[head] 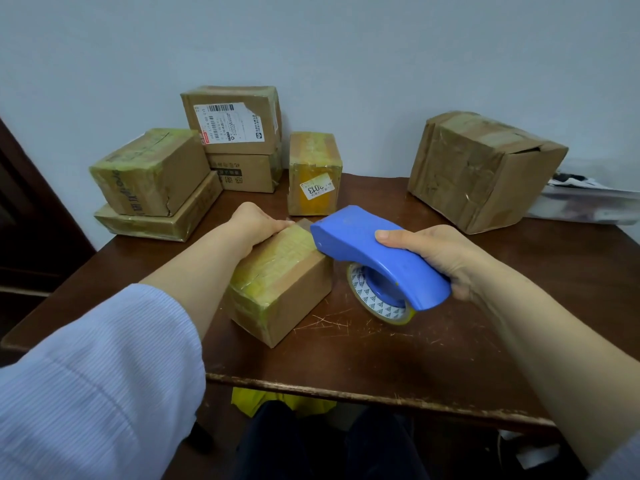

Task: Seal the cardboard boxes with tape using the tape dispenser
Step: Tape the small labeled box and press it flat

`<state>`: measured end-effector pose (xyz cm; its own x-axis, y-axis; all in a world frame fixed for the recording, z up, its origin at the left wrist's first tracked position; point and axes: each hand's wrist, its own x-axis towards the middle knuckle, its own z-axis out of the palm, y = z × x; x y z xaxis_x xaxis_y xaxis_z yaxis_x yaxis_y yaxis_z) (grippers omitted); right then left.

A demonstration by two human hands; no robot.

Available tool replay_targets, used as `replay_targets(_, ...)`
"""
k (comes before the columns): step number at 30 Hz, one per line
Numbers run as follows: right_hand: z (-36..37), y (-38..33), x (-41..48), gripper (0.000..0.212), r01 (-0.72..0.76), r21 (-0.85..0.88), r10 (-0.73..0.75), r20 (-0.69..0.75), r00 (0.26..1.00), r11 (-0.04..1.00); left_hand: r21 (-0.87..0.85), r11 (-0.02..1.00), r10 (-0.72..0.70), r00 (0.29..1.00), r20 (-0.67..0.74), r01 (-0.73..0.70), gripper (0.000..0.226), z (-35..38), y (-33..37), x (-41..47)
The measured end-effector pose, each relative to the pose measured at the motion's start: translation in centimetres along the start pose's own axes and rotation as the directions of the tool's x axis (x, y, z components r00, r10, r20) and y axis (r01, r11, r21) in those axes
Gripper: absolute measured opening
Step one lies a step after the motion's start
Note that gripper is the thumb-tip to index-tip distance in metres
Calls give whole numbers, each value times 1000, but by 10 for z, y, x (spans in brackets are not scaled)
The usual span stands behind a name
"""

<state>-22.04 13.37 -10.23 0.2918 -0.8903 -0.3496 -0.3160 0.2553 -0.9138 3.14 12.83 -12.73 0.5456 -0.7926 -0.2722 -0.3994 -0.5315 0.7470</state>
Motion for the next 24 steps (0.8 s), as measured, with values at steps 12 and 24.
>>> replay_targets(12,-1,17,4,58,3,40,-3,11,1000,999,219,970,135,983,-127,-105,57,-4,0,-13)
replay_targets(24,19,25,9,67,203,60,-203,-11,979,977,541,734,327,912,248,-411,116,6,2,-31)
